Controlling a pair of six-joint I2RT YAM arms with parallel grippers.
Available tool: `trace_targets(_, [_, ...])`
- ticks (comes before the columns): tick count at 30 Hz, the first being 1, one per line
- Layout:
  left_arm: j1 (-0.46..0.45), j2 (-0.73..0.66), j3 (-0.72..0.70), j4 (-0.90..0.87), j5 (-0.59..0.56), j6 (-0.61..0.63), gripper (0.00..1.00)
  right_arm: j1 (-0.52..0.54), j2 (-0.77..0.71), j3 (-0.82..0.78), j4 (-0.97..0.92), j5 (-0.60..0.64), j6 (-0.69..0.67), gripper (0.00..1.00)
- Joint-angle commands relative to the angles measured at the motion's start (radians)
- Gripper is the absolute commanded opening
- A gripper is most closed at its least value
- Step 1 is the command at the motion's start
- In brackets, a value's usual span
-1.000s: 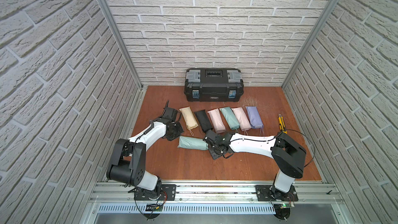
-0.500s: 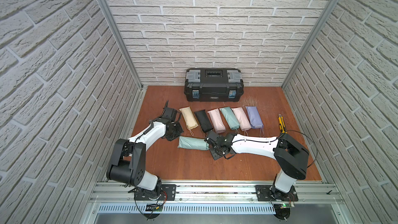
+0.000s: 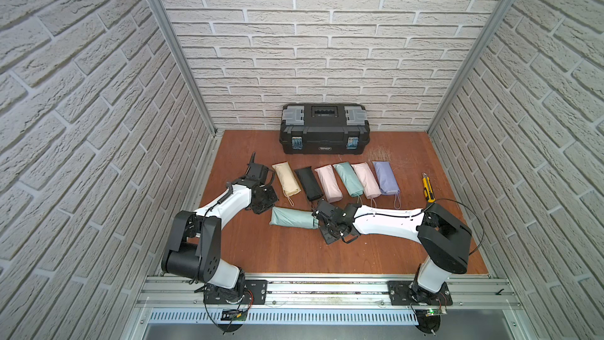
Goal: Take umbrellas out of sleeves
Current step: Take out the umbrella from the umbrella sleeve.
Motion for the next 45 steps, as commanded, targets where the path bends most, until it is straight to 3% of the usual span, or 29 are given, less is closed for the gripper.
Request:
trace_targets(1, [0.027, -0.022, 0.014, 0.012, -0.075, 0.022, 0.00, -0.004, -0.025, -0.030, -0.119, 0.051, 0.020, 0.03])
trace_targets(45, [0.063, -0.003, 0.024, 0.010, -0.074, 0.037, 0.00, -0.033, 0.002, -0.062, -0.138, 0.101, 0.063, 0.03])
